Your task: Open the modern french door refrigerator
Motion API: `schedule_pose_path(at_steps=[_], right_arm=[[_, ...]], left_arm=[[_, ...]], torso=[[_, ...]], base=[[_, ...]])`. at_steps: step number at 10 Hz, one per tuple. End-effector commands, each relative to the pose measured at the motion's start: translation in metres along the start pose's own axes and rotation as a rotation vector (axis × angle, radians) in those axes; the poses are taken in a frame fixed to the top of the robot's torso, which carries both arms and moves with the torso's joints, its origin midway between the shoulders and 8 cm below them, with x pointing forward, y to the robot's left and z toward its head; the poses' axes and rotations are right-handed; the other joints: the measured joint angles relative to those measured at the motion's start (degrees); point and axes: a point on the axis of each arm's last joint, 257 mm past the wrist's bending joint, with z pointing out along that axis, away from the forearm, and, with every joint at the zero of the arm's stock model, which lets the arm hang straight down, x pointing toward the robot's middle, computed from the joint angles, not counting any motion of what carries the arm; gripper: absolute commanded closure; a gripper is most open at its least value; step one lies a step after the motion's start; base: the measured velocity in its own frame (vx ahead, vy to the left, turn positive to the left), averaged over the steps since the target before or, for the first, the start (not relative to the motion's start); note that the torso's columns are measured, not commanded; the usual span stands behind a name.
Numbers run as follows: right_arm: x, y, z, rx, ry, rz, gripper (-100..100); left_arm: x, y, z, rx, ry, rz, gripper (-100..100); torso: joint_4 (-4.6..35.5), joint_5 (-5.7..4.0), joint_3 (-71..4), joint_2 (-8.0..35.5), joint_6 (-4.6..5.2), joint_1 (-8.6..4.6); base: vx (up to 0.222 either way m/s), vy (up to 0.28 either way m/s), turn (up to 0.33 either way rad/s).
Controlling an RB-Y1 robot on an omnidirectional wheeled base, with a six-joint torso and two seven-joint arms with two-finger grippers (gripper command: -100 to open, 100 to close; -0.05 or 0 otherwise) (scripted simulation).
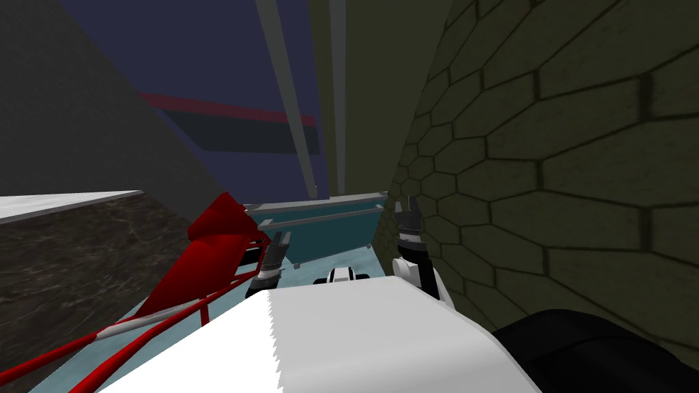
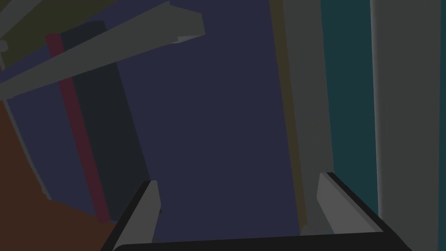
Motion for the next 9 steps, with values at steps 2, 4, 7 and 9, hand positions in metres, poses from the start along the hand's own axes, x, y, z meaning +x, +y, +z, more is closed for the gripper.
schedule_pose_path(at_steps=[2,4,7,9], right_arm=[[0.0,0.0,0.0,0.0,0.0,0.0,0],[0.0,0.0,0.0,0.0,0.0,0.0,0],[0.0,0.0,0.0,0.0,0.0,0.0,0],[0.0,0.0,0.0,0.0,0.0,0.0,0]], left_arm=[[-0.001,0.016,-0.019,-0.02,-0.004,0.011,-100],[-0.003,0.024,-0.032,-0.024,-0.01,0.02,-100],[-0.003,0.038,-0.051,-0.051,-0.02,0.025,-100],[-0.003,0.043,-0.058,-0.059,-0.025,0.026,-100]], torso=[[-0.05,-0.01,-0.13,-0.24,0.0,-0.01],[-0.03,-0.04,-0.06,-0.11,0.0,-0.16],[-0.01,0.01,-0.02,-0.06,0.0,0.03],[-0.06,-0.02,-0.14,-0.25,0.01,-0.08]], base=[[0.113,0.0,-0.003],[0.108,-0.038,-0.003],[0.092,-0.013,-0.003],[0.126,-0.017,-0.001]])
